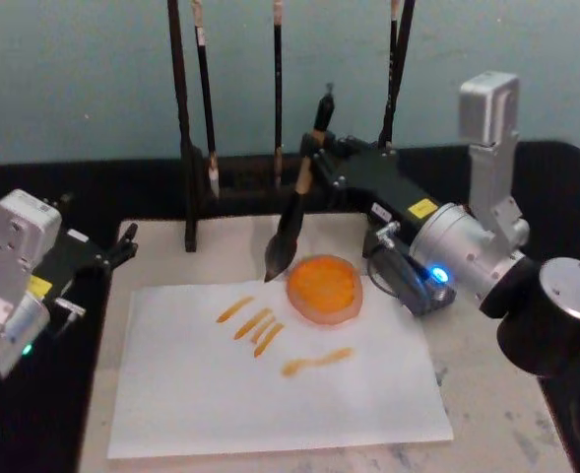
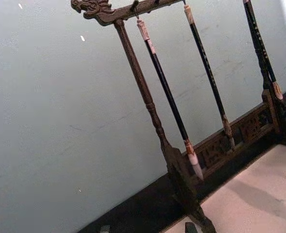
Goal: Pick up the brush from the inkstone, write on the paper, then place the brush back to its original position.
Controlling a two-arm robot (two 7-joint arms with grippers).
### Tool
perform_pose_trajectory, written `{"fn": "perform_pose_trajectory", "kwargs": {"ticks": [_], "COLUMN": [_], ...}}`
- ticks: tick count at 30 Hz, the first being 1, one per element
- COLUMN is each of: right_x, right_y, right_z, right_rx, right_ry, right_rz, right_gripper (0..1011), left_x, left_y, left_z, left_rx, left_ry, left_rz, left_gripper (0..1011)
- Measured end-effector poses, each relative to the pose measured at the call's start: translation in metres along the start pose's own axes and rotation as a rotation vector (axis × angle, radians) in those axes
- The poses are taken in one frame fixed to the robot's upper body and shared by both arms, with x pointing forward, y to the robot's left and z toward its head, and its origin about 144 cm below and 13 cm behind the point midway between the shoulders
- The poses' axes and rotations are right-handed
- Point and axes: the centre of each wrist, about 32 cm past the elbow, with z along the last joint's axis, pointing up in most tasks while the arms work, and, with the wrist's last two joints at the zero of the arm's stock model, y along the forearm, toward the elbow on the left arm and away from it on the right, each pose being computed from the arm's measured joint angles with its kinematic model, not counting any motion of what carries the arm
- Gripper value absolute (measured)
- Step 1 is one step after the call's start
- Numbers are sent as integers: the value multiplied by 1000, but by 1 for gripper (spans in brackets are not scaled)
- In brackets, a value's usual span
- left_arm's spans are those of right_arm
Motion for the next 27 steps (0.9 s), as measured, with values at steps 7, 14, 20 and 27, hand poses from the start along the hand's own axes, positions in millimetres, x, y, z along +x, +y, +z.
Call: {"fn": "perform_pose_trajectory", "kwargs": {"ticks": [7,14,20,27], "right_x": [7,18,29,42], "right_y": [-12,-27,-38,-43], "right_z": [5,6,2,-6], "right_rx": [33,45,47,61], "right_ry": [74,166,267,405], "right_rz": [-60,-120,-171,-218], "right_gripper": [176,177,176,177], "left_x": [0,0,0,0], "left_y": [0,0,0,0], "left_z": [0,0,0,0], "left_rx": [0,0,0,0], "left_ry": [0,0,0,0], "left_rz": [0,0,0,0], "left_gripper": [1001,1001,1001,1001]}}
